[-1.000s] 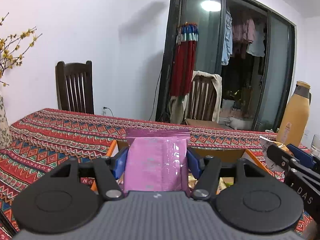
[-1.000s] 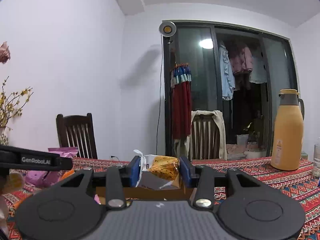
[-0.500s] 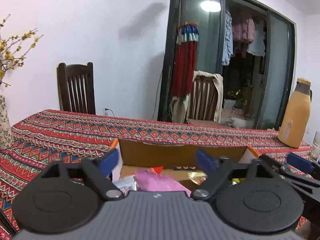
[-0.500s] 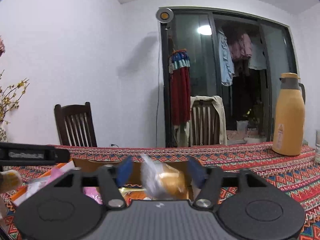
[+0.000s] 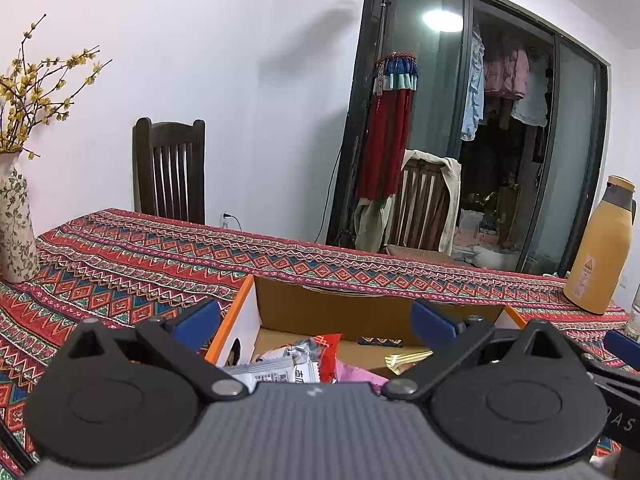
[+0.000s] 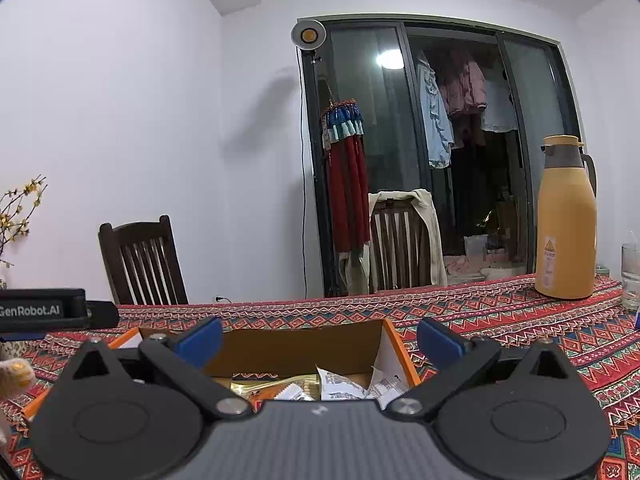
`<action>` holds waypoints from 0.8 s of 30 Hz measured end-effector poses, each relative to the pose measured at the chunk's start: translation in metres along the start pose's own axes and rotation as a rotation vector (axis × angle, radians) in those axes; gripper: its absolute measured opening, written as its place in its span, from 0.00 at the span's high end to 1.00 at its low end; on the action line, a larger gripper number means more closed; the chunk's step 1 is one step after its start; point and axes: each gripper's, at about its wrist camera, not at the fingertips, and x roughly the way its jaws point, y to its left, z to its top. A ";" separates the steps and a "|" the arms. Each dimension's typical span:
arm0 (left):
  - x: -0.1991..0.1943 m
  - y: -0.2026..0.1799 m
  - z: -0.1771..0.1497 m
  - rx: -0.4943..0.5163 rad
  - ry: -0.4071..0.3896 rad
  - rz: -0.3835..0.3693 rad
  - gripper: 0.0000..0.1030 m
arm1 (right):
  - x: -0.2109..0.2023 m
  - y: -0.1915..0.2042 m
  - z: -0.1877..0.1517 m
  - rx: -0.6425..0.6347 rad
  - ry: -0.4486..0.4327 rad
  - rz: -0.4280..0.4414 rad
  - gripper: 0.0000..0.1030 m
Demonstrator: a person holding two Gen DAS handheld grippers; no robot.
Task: Organize snacks
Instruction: 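Open both tools to release the packets into the box, then move both open tools back to the remaining packets on the table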
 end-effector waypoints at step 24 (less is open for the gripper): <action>-0.044 0.003 0.014 -0.040 0.034 -0.033 0.00 | -0.052 -0.010 0.022 0.000 -0.030 -0.024 0.00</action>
